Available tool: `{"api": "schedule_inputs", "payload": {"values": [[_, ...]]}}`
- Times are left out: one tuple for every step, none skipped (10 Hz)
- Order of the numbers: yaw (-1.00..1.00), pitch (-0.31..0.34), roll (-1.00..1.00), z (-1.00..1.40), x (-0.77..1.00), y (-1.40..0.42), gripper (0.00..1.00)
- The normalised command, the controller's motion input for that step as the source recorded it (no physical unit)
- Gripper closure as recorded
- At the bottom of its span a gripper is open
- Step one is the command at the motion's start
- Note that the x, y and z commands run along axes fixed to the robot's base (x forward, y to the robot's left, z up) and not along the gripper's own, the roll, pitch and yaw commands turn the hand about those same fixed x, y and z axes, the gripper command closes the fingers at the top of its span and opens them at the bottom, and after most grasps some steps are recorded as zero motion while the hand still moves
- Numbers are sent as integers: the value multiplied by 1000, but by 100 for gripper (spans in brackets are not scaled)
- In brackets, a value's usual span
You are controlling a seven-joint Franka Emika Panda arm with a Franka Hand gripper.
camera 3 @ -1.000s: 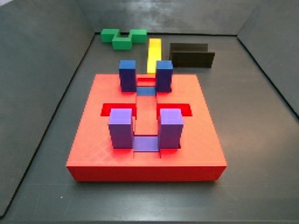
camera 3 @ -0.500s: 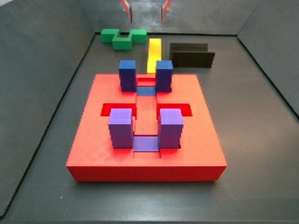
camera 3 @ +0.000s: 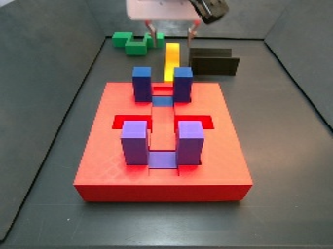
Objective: Pick up the yellow object. Move up. Move to above the board. Insert the yellow object.
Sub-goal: Pick up the yellow object.
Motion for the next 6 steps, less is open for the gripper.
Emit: {"api": "schedule_inputs", "payload": {"values": [[-149,0,-37,-237,0,0,0],[0,0,0,-26,-89,9,0],[0,0,46,-111,-246,0,0],[-11,-11,0,-334,-306,0,0],[-31,0,-9,-440,-71,0,0],[0,-17,-67,-323,0,0,0]]}}
